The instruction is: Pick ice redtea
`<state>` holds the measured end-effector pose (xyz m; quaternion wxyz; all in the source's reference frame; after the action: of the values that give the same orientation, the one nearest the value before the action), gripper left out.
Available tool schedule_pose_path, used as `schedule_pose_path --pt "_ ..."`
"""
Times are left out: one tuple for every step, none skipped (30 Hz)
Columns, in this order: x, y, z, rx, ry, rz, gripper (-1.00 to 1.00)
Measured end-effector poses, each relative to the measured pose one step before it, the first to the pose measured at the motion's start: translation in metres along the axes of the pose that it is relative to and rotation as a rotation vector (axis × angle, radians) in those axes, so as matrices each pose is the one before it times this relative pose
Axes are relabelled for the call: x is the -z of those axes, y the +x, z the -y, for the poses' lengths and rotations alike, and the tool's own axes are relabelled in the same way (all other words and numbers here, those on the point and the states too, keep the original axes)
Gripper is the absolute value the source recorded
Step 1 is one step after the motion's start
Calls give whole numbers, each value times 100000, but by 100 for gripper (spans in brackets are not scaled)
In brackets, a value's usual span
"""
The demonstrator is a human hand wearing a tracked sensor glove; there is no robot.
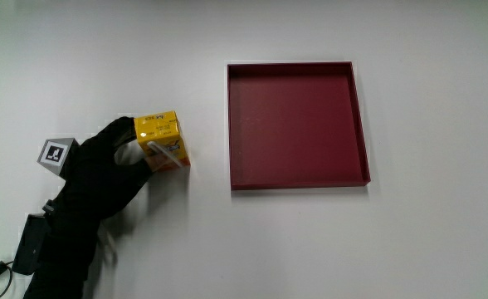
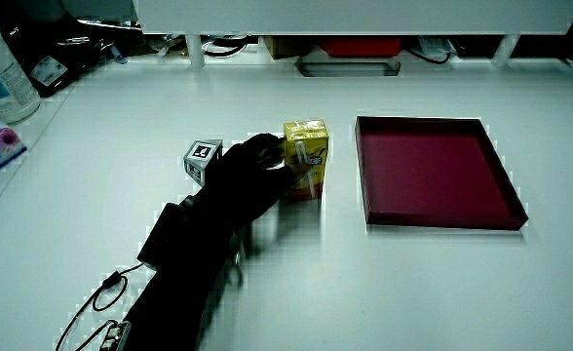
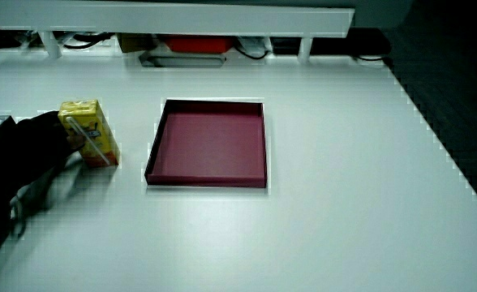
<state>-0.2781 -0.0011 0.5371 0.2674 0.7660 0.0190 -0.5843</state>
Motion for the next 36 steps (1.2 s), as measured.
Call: schedule_pose_path --pt "-30 -167 -77 417 295 -1819 0" --pt "130 273 33 274 194 1268 0" --pt "2 -63 -37 -156 -313 -167 0" --pt "-5 4 13 -1073 655 -243 0" --pt "-10 -32 -25 962 121 355 0" --pt "31 96 24 306 231 754 5" --pt "-48 -99 -19 853 335 306 10" --pt "-4 157 54 343 239 -132 15" --pt "-48 12 34 1146 706 505 20" --pt "-75 -22 30 590 764 84 25" --pt "-106 -100 30 59 1295 854 30" --pt "-86 -39 36 846 969 1337 35" --pt "-75 55 52 580 667 929 40" --pt "-34 40 69 1152 1428 2624 45" --pt "-127 -89 44 1163 1218 601 50" --pt "-155 -80 64 459 1218 -774 55" --pt "-99 -45 53 259 920 1458 60" --pt "-68 3 50 112 1090 1293 65" --pt "-116 -50 5 930 954 -865 70" --pt "-69 -86 -7 0 579 404 75" --pt "-28 -78 -30 582 263 -755 80" --pt "30 -85 -47 410 -181 1172 85" --pt "9 -46 12 -368 663 595 90" --pt "21 14 -36 51 -138 -196 95" --pt "-12 -85 -41 341 170 736 100" --pt "-44 -73 -24 399 -265 -86 100" --pt "48 96 72 211 656 1482 100" --pt "-173 -335 37 -315 588 -1446 100" --pt "55 113 37 1209 139 1266 100" --pt "23 129 65 -186 980 -493 100" --pt "-56 -108 37 1236 748 -854 100" --pt "15 28 69 16 502 -306 100" --pt "10 -47 40 992 730 189 100" --pt "26 -34 68 213 939 166 100" --pt "68 73 98 130 568 438 100" --pt "-11 -83 40 517 279 -640 100"
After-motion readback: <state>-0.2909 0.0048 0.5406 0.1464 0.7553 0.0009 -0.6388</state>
